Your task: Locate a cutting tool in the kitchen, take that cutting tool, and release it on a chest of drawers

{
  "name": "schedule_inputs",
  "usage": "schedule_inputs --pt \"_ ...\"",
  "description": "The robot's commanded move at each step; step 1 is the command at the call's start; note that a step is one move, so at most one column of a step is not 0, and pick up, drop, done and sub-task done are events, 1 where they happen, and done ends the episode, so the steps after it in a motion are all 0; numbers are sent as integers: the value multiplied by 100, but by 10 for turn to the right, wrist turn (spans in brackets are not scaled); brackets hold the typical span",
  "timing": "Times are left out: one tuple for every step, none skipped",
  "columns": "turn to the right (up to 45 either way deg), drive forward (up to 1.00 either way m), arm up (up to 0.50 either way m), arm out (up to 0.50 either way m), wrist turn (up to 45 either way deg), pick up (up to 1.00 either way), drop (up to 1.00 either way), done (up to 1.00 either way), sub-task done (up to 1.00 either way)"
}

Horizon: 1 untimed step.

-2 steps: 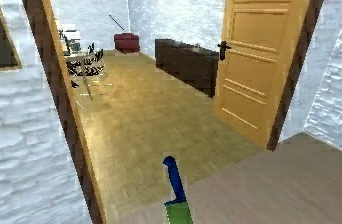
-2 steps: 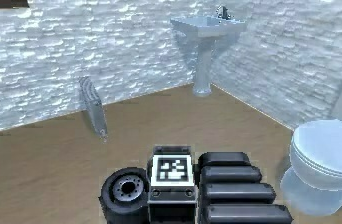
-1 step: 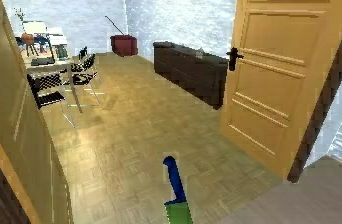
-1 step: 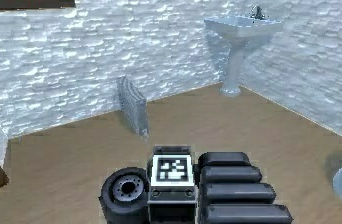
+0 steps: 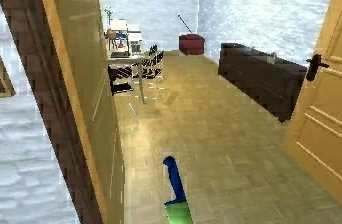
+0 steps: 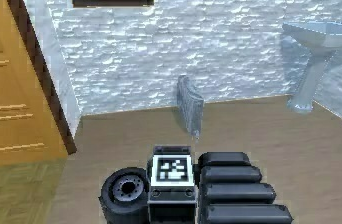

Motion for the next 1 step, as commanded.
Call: schedule_inputs --pt "0 5 0 0 0 0 0 0 0"
